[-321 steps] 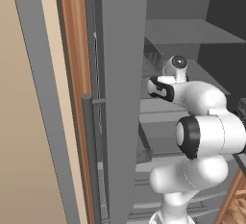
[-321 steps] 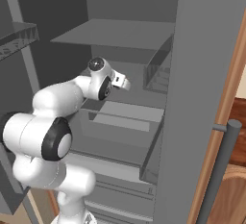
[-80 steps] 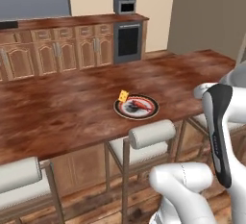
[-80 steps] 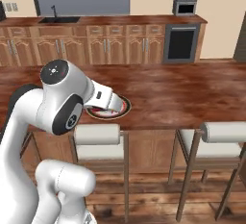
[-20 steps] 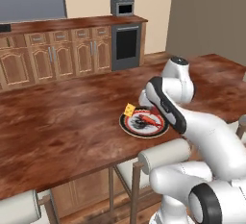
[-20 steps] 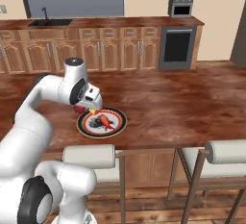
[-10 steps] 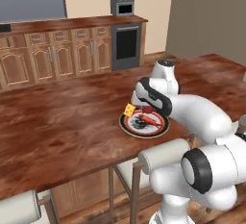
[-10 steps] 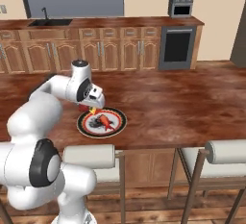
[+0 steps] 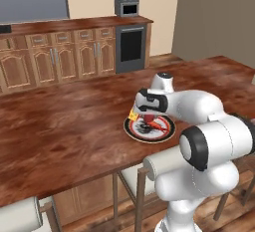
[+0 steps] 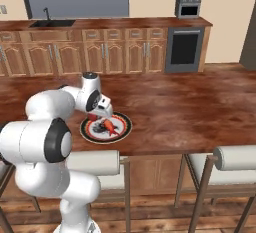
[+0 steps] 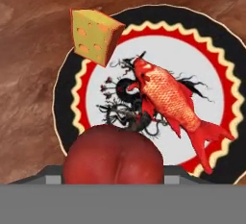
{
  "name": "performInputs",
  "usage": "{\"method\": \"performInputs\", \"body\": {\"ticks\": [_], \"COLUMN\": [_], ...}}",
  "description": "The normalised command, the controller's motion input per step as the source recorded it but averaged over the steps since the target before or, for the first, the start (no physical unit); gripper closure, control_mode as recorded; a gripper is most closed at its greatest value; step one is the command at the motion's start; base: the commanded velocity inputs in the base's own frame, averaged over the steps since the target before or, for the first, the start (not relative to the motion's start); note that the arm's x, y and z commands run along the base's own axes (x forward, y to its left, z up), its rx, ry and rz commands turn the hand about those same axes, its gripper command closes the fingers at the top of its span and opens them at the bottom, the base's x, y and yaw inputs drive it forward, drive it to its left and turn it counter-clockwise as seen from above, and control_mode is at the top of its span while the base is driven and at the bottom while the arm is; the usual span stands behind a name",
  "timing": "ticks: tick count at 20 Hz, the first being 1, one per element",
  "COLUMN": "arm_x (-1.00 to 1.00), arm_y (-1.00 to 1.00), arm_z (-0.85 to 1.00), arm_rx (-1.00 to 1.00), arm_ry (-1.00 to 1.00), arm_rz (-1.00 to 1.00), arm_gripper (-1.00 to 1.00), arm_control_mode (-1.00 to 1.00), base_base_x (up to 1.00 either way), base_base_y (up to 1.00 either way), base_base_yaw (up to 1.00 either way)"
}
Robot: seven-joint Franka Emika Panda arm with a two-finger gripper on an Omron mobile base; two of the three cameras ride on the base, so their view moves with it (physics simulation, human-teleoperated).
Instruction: Take the cheese, fish, and bell pepper from the fridge and place them on the plate on the dining counter to create an appetizer plate.
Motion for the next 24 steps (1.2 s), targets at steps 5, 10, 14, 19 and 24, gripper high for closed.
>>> {"method": "performInputs", "body": {"ticks": [5,10,14,19,24], "arm_x": [0.43,0.14,0.27,0.25,0.02], "arm_y": [0.0,0.05,0.17,0.2,0.01], "arm_z": [-0.52,-0.43,-0.23,-0.08,-0.01], "arm_rx": [0.0,0.0,0.0,0.0,0.0], "arm_ry": [0.03,0.03,0.0,0.0,0.0], "arm_rz": [0.0,0.0,-0.01,-0.04,-0.02], "arm_gripper": [1.0,1.0,1.0,1.0,-1.0], "arm_control_mode": [-1.0,-1.0,-1.0,-1.0,-1.0], "base_base_x": [0.0,0.0,0.0,0.0,0.0], "base_base_y": [0.0,0.0,0.0,0.0,0.0], "base_base_yaw": [0.0,0.0,0.0,0.0,0.0]}}
